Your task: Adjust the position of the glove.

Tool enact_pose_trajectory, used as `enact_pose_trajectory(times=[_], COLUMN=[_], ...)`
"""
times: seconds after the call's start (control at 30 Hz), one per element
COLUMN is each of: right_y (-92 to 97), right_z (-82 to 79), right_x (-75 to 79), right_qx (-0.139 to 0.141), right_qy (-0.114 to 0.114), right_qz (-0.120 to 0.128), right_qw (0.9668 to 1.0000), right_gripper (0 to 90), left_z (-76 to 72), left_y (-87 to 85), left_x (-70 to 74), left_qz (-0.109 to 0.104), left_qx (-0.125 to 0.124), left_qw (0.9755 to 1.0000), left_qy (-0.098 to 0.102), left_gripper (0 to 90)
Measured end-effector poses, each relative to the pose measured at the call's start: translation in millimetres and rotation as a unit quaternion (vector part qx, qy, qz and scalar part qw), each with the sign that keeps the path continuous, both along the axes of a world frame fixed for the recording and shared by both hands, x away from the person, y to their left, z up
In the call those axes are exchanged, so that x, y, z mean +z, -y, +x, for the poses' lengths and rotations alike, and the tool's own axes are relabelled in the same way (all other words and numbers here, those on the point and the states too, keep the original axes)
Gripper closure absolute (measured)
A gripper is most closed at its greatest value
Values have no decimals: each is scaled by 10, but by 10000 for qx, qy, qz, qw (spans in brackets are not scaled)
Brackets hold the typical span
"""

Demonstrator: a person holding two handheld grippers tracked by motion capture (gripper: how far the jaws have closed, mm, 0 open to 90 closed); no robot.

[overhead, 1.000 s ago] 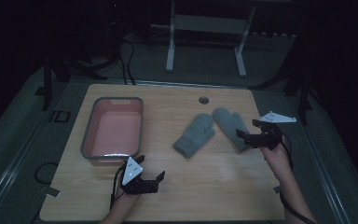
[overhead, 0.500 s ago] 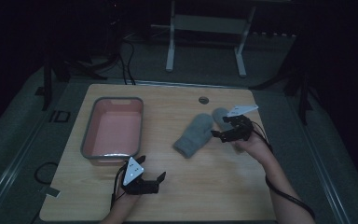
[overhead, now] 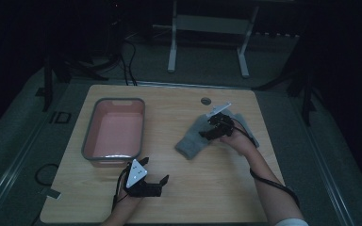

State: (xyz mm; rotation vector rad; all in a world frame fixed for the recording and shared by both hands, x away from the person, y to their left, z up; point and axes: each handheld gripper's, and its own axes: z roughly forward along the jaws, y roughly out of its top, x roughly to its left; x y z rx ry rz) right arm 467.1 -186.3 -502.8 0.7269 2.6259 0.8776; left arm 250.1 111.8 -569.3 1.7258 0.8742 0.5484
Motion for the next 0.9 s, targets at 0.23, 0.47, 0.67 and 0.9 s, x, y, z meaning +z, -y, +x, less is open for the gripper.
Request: enact_pose_trajectory(times=[0.23,0.47,0.67,0.9], right_y=[-110,-127,-158,-104], right_z=[117,132,92,25], right_x=[-208,-265,-224,59], right_qx=[42,304,380,710], right_qy=[-146,-170,-104,-60], right_qz=[-251,-458,-357,-170], right_qw=[9996,9983,9986,9973], right_gripper=[364,534,837,850], left_z=[5,4,1,5], left_y=[6,10,4,1], left_x=[2,2,2,2], left_qz=[44,60,43,37], left_qx=[-55,-69,-73,-67], left_qw=[10000,10000,10000,10000], left_qy=[-11,-1,-11,-22], left_gripper=[22,22,22,22])
